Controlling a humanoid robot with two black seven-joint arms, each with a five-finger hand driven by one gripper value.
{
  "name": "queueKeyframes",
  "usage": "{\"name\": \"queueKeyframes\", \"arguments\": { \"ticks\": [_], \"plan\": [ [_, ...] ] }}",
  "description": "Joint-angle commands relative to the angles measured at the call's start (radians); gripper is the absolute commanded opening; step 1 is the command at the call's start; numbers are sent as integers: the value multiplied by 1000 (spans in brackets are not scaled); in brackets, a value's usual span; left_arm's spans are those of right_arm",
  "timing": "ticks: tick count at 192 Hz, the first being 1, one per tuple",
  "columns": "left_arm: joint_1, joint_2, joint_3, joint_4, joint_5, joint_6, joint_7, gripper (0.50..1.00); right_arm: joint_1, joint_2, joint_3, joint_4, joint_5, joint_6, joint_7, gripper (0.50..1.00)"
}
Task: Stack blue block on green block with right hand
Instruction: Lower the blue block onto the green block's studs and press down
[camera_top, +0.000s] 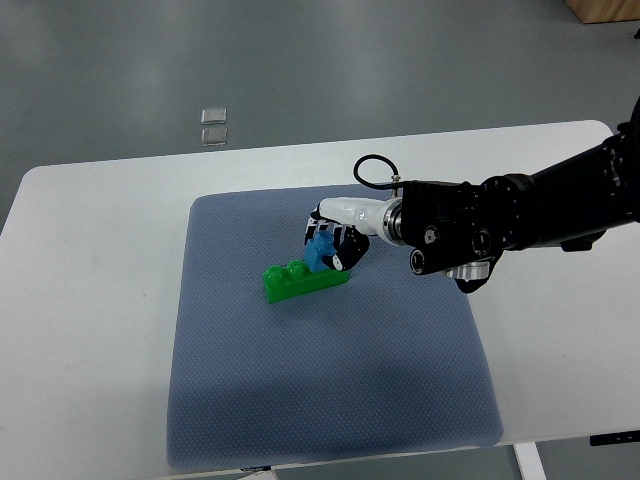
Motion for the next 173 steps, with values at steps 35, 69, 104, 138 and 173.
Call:
{"name": "queueKeyframes", "arguments": {
  "ticks": [35,69,104,138,173],
  "plan": [
    [0,0,0,0,0,0,0,1000,-11,0,1,1,-2,-10,8,588],
    [0,0,0,0,0,0,0,1000,-17,0,3,1,-2,-13,24,588],
    [0,0,0,0,0,0,0,1000,-27,0,3,1,-2,-21,32,588],
    [0,0,0,0,0,0,0,1000,-28,0,3,1,-2,-36,37,588],
    [0,0,0,0,0,0,0,1000,-37,0,4,2,-2,-44,37,588]
  ]
}}
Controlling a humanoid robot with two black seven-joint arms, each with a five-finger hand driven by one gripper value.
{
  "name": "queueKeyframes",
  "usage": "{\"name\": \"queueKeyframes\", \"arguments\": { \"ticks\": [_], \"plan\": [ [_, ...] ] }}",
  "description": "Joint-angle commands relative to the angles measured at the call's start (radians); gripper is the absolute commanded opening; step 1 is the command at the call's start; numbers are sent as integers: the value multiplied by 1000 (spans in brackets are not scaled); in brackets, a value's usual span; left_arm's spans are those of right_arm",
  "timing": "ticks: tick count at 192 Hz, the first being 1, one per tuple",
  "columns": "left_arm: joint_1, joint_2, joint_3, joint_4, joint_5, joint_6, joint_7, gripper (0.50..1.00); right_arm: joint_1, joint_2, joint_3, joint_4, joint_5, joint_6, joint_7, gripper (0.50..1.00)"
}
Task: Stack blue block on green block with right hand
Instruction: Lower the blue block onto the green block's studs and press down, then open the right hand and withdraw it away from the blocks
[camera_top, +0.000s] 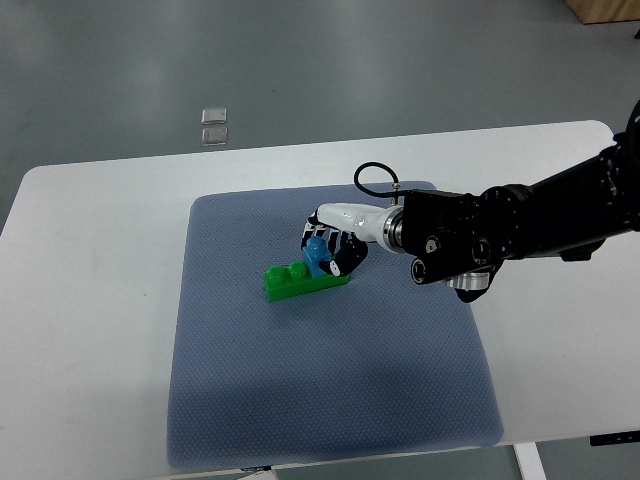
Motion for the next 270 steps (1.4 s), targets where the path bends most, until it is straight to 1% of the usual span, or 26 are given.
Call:
{"name": "queueKeyframes", "arguments": {
  "ticks": [1,70,156,157,165,169,170,175,178,181,184,188,191,197,233,270],
  "plan": [
    [0,0,0,0,0,0,0,1000,-4,0,0,1,0,-4,0,588],
    [0,0,0,0,0,0,0,1000,-27,0,-1,7,0,-66,2,586],
    [0,0,0,0,0,0,0,1000,-34,0,-1,7,0,-73,2,592],
    [0,0,0,0,0,0,0,1000,-33,0,0,6,0,-73,0,600],
    [0,0,0,0,0,0,0,1000,-28,0,0,6,2,-73,-1,613],
    [0,0,0,0,0,0,0,1000,-27,0,2,6,2,-70,-1,629],
    [0,0,0,0,0,0,0,1000,-24,0,3,6,2,-69,-1,641],
    [0,0,0,0,0,0,0,1000,-22,0,6,6,2,-67,-1,656],
    [0,0,0,0,0,0,0,1000,-20,0,12,6,4,-64,-1,678],
    [0,0,0,0,0,0,0,1000,-19,0,14,6,2,-64,-3,686],
    [0,0,0,0,0,0,0,1000,-16,0,17,6,2,-61,-3,707],
    [0,0,0,0,0,0,0,1000,-14,0,19,6,4,-61,-3,715],
    [0,0,0,0,0,0,0,1000,-14,0,19,6,4,-58,-3,735],
    [0,0,0,0,0,0,0,1000,-13,0,19,6,4,-55,-3,760],
    [0,0,0,0,0,0,0,1000,6,0,20,6,2,-34,-3,821],
    [0,0,0,0,0,0,0,1000,18,0,22,7,2,-31,-3,832]
  ]
}}
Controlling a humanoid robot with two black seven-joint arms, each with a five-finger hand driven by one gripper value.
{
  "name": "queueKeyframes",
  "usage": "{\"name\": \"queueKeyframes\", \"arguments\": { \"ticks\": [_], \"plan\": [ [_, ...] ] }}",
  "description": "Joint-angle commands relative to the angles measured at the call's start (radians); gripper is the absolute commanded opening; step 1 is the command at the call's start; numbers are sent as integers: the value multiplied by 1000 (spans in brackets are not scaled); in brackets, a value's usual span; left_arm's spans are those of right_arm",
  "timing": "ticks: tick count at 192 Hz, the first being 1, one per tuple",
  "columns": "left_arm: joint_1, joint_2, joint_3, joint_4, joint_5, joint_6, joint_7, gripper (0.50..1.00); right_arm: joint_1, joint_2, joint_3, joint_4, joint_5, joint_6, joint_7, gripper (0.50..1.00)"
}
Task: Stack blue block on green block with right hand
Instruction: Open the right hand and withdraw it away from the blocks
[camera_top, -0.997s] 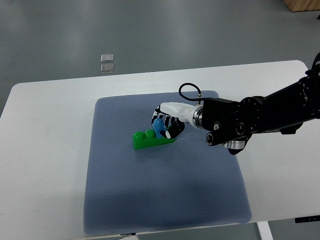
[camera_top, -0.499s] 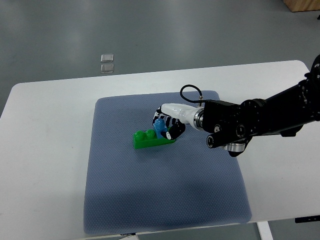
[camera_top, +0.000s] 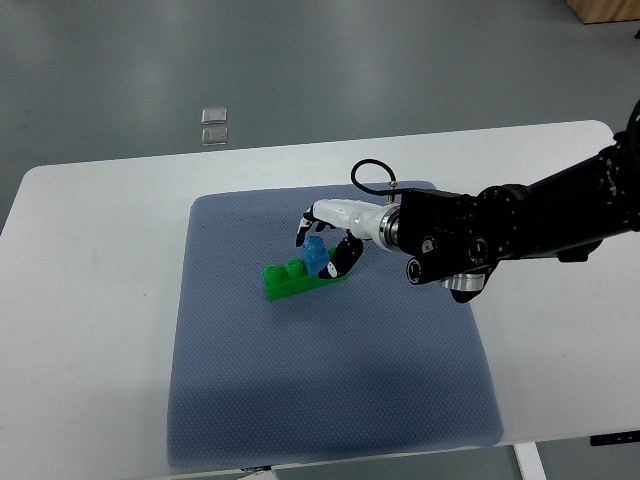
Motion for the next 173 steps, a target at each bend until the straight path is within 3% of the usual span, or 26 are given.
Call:
{"name": "queueKeyframes", "arguments": {
  "ticks": [1,50,79,109,119,121,135,173],
  "plan": [
    [0,0,0,0,0,0,0,1000,12,0,2,1,0,5,0,834],
    [0,0,0,0,0,0,0,1000,70,0,64,20,0,71,2,844],
    [0,0,0,0,0,0,0,1000,136,-118,160,38,3,161,2,862],
    [0,0,0,0,0,0,0,1000,63,-262,319,18,89,177,5,879],
    [0,0,0,0,0,0,0,1000,63,-262,319,18,89,177,5,879],
    [0,0,0,0,0,0,0,1000,-37,-339,445,-5,138,177,6,885],
    [0,0,0,0,0,0,0,1000,-180,-394,627,-46,173,177,11,885],
    [0,0,0,0,0,0,0,1000,-505,-403,1059,-220,253,206,9,885]
  ]
}}
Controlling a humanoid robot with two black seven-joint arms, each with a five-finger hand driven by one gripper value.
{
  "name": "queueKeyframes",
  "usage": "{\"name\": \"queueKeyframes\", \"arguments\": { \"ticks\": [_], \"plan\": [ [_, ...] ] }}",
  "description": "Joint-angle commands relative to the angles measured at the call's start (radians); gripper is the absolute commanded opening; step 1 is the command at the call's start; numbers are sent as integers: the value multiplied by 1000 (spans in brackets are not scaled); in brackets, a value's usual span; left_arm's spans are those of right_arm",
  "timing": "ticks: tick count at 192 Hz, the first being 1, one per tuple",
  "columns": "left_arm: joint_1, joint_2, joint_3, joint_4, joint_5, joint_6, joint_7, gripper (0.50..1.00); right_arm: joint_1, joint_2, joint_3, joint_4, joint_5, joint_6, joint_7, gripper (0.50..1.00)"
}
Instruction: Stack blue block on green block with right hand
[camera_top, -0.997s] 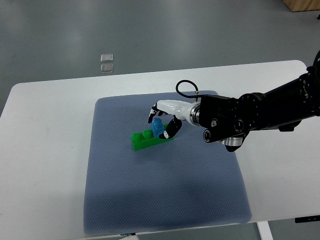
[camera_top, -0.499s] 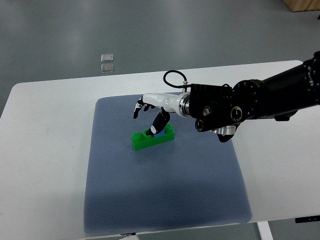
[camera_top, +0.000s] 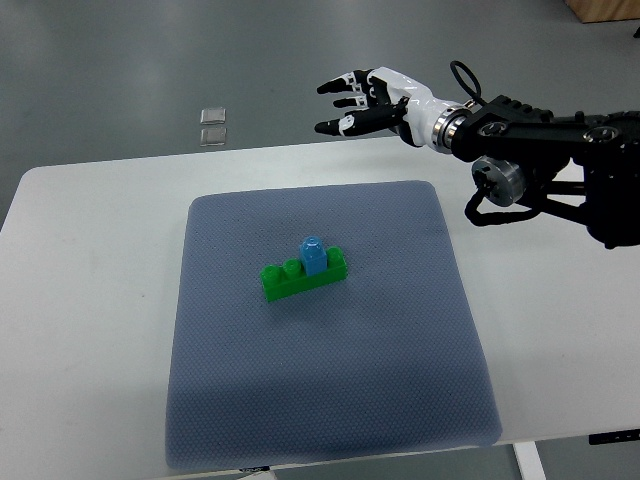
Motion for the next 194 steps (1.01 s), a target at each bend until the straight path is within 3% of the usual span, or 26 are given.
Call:
{"name": "queueKeyframes", "arguments": {
  "ticks": [1,19,20,28,38,39,49,59,60,64,75,85,86,108,194],
  "plan": [
    [0,0,0,0,0,0,0,1000,-153,0,208,-96,57,24,-1,885],
    [0,0,0,0,0,0,0,1000,-196,13,260,-137,83,46,-1,885],
    [0,0,0,0,0,0,0,1000,-248,23,325,-198,101,91,1,885],
    [0,0,0,0,0,0,0,1000,-288,42,390,-260,105,142,-1,885],
    [0,0,0,0,0,0,0,1000,-288,42,390,-260,105,143,-1,885],
    [0,0,0,0,0,0,0,1000,-329,72,468,-334,105,212,-2,885],
    [0,0,0,0,0,0,0,1000,-363,94,524,-405,105,296,-5,885],
    [0,0,0,0,0,0,0,1000,-370,98,532,-419,105,311,-5,885],
    [0,0,0,0,0,0,0,1000,-392,111,550,-474,105,398,-5,885],
    [0,0,0,0,0,0,0,1000,-400,117,555,-494,105,434,-5,885],
    [0,0,0,0,0,0,0,1000,-419,126,556,-536,106,501,-1,887],
    [0,0,0,0,0,0,0,1000,-419,126,556,-536,106,502,-1,887],
    [0,0,0,0,0,0,0,1000,-438,144,556,-563,106,562,1,903],
    [0,0,0,0,0,0,0,1000,-463,167,558,-623,106,692,24,917],
    [0,0,0,0,0,0,0,1000,-481,204,559,-656,105,710,45,919]
  ]
}}
